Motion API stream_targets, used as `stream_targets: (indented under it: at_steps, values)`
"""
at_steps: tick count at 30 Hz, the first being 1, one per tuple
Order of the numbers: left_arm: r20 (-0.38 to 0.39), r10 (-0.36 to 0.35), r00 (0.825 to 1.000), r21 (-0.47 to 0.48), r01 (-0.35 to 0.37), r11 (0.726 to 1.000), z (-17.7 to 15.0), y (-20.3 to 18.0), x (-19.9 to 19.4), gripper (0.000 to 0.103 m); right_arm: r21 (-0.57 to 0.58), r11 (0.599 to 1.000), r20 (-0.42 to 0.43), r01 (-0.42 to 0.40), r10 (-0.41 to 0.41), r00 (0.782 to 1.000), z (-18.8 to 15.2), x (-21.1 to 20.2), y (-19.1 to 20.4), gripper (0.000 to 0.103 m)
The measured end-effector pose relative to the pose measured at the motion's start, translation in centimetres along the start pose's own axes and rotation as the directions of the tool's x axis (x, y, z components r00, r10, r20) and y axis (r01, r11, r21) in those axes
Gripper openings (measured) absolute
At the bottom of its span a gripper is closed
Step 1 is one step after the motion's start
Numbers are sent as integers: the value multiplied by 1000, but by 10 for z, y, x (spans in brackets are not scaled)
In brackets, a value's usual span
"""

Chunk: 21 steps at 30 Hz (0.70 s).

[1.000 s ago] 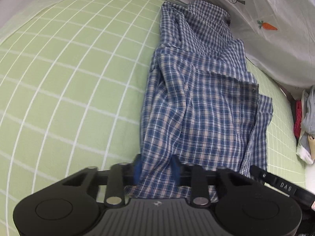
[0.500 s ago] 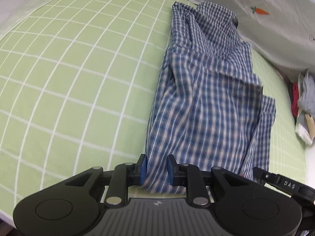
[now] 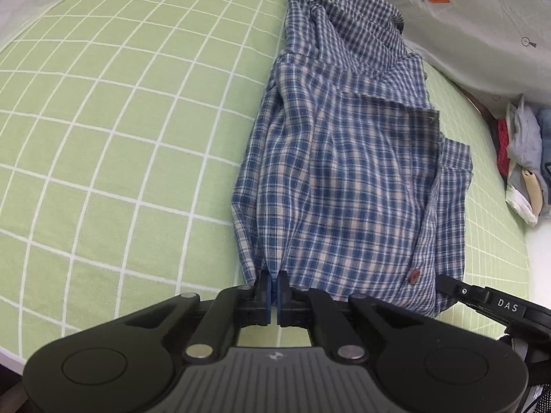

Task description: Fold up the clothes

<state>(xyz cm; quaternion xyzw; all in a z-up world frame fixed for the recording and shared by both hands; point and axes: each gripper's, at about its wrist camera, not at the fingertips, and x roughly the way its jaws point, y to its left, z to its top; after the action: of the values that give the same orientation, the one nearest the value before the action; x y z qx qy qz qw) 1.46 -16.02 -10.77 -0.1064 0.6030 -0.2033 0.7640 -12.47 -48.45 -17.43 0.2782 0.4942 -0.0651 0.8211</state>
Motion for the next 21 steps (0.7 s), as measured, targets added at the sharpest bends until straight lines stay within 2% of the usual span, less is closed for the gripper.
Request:
stream_targets:
  at_steps: [5,10,13,14,17,18,19,21]
  values:
    - [59,-78,995,-25,79,997,8,0,-35,0,-9,999,-17,-36,36,999,-7,-27,-3,5]
    - [129,-159,979,1,160,987,31,-12,-66,0,-66,996,32,-54,56,998,5,-60,0,1]
    - [131,-138,982,41,134,990,37,-21,-61,0,-69,996,49,-65,68,996,17,-66,-1,2]
    - [119,-112,987,36,108,993,33,-20,-55,0,-78,996,52,-47,51,997,17,-63,-2,5]
    - [86,-39,995,8,39,999,22,-11,-39,1,-86,996,29,-2,4,1000,16,-46,-1,30]
    - [77,-19,997,-10,20,1000,18,-7,-34,3,-80,997,24,6,-4,1000,15,-40,-2,41]
    - [69,0,998,-27,2,1000,15,-3,-30,5,-73,997,19,11,-9,1000,13,-35,-2,46]
    - [60,18,998,-58,-14,998,15,2,-28,25,-60,998,-1,15,-15,1000,11,-26,-5,52]
